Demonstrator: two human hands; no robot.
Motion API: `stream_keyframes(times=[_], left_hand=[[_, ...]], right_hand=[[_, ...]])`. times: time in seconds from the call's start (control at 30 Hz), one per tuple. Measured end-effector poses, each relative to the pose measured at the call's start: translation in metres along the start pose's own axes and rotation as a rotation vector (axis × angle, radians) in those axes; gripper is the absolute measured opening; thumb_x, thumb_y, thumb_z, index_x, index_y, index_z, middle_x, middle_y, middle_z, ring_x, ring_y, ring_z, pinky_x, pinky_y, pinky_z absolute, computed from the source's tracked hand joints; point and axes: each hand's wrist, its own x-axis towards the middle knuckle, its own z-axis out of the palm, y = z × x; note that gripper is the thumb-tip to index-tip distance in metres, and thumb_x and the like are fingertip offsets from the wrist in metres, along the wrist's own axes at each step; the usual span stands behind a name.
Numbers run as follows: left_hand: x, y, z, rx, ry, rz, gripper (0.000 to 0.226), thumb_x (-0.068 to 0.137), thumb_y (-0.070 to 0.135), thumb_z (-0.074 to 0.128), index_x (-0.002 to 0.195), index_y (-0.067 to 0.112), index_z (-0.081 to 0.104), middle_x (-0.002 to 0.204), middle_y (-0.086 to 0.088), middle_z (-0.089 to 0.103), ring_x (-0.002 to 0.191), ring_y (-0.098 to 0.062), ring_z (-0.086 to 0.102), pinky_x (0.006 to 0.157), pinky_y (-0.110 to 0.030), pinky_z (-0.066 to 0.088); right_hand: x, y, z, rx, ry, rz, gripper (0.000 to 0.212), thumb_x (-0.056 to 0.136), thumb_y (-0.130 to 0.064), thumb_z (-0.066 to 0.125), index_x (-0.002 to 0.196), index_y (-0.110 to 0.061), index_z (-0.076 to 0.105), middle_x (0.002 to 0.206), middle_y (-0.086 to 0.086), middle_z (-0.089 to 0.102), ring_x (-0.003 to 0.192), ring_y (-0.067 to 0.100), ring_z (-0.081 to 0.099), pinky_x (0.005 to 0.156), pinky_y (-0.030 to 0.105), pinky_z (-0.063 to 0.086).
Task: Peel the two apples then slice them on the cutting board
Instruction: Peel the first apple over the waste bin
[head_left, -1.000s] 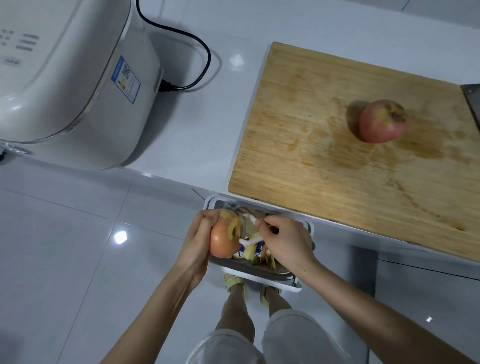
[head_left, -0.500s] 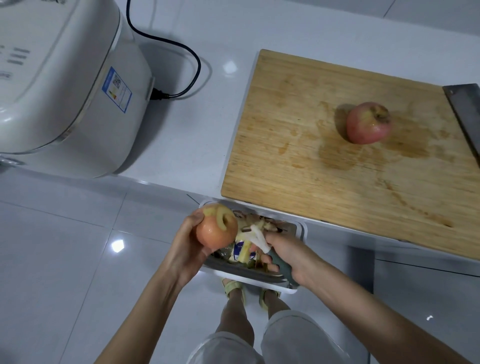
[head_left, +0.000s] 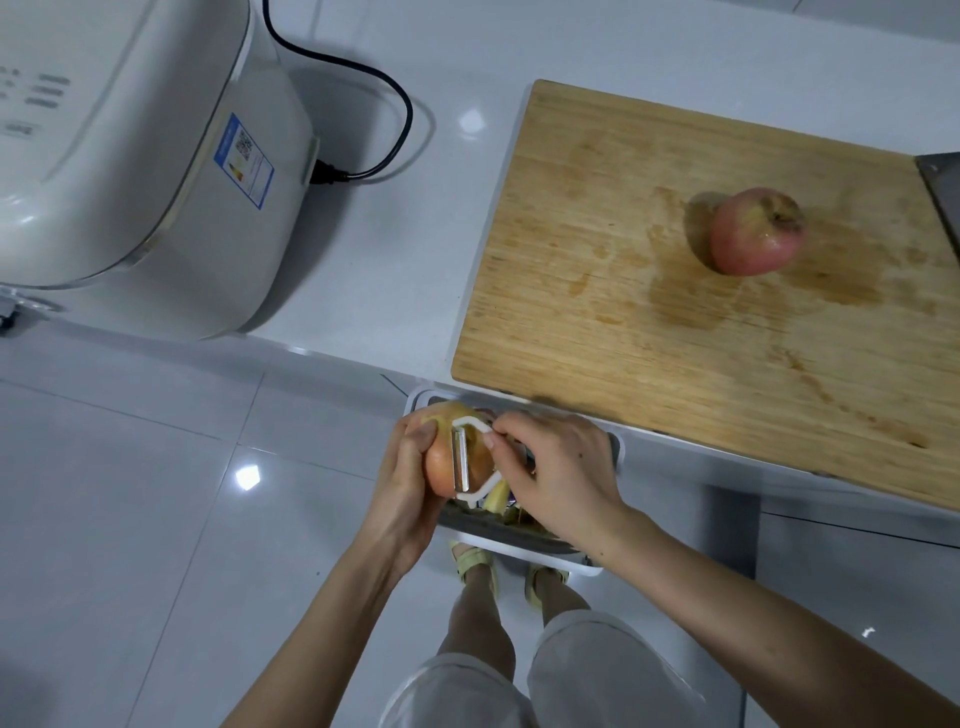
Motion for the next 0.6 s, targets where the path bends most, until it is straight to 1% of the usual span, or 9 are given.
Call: stream_keyframes(times=[0.07, 0.13, 0.23, 0.3, 0.37, 0.43, 0.53, 0.6], left_hand=[[-0.003, 0.000, 0.001, -0.001, 0.029, -0.008, 0.032, 0.098, 0.030, 0.039, 0.122, 0.012, 0.051, 0.111, -0.018, 0.066, 0.093, -0.028, 0.066, 0.070, -0.038, 0.056], [-0.004, 0.001, 0.001, 0.017, 0.028, -0.020, 0.031, 0.098, 0.030, 0.038, 0.119, 0.013, 0.053, 0.109, -0.017, 0.067, 0.091, -0.027, 0.067, 0.071, -0.039, 0.056], [-0.007, 0.005, 0.001, 0.011, 0.002, -0.088, 0.031, 0.098, 0.032, 0.037, 0.109, 0.015, 0.060, 0.099, -0.013, 0.070, 0.084, -0.024, 0.068, 0.063, -0.034, 0.058], [-0.007, 0.008, 0.000, 0.001, -0.020, -0.149, 0.032, 0.097, 0.034, 0.038, 0.104, 0.016, 0.064, 0.094, -0.013, 0.071, 0.081, -0.024, 0.068, 0.059, -0.034, 0.058], [-0.008, 0.011, -0.001, -0.019, -0.046, -0.215, 0.032, 0.095, 0.035, 0.040, 0.103, 0.015, 0.064, 0.096, -0.015, 0.070, 0.081, -0.028, 0.068, 0.058, -0.037, 0.058], [-0.009, 0.015, -0.003, -0.044, -0.077, -0.278, 0.032, 0.093, 0.036, 0.043, 0.103, 0.013, 0.063, 0.095, -0.018, 0.069, 0.077, -0.032, 0.068, 0.054, -0.039, 0.058], [-0.010, 0.021, -0.005, -0.066, -0.114, -0.342, 0.033, 0.089, 0.039, 0.047, 0.102, 0.012, 0.062, 0.087, -0.018, 0.068, 0.068, -0.033, 0.067, 0.047, -0.036, 0.056], [-0.012, 0.024, -0.007, -0.098, -0.161, -0.397, 0.041, 0.081, 0.041, 0.052, 0.105, 0.009, 0.061, 0.090, -0.022, 0.066, 0.068, -0.036, 0.065, 0.044, -0.034, 0.055]], right_hand=[[-0.001, 0.003, -0.002, 0.005, -0.013, -0.009, 0.023, 0.088, -0.032, 0.050, 0.074, -0.022, 0.065, 0.056, -0.011, 0.058, 0.051, 0.011, 0.054, 0.049, 0.025, 0.040], [-0.002, 0.008, -0.004, 0.007, -0.033, -0.027, 0.023, 0.088, -0.031, 0.050, 0.074, -0.021, 0.065, 0.057, -0.011, 0.059, 0.052, 0.012, 0.056, 0.051, 0.025, 0.042], [-0.001, 0.015, -0.006, -0.005, -0.062, -0.074, 0.021, 0.088, -0.031, 0.051, 0.076, -0.022, 0.066, 0.059, -0.012, 0.061, 0.055, 0.011, 0.058, 0.057, 0.025, 0.043], [0.000, 0.020, -0.006, -0.031, -0.076, -0.110, 0.022, 0.089, -0.032, 0.050, 0.077, -0.022, 0.066, 0.061, -0.011, 0.063, 0.058, 0.012, 0.059, 0.062, 0.027, 0.043], [0.002, 0.027, -0.006, -0.060, -0.083, -0.146, 0.023, 0.090, -0.033, 0.049, 0.079, -0.021, 0.067, 0.063, -0.010, 0.064, 0.059, 0.014, 0.059, 0.064, 0.030, 0.043], [0.005, 0.032, -0.007, -0.076, -0.089, -0.170, 0.026, 0.092, -0.033, 0.048, 0.080, -0.021, 0.067, 0.063, -0.009, 0.064, 0.059, 0.015, 0.059, 0.063, 0.032, 0.042], [0.009, 0.031, -0.007, -0.068, -0.094, -0.195, 0.026, 0.093, -0.033, 0.048, 0.079, -0.020, 0.066, 0.062, -0.009, 0.062, 0.058, 0.015, 0.057, 0.062, 0.031, 0.040], [0.008, 0.036, -0.005, -0.090, -0.113, -0.188, 0.026, 0.093, -0.033, 0.048, 0.078, -0.021, 0.066, 0.062, -0.010, 0.062, 0.058, 0.014, 0.057, 0.062, 0.030, 0.039]])
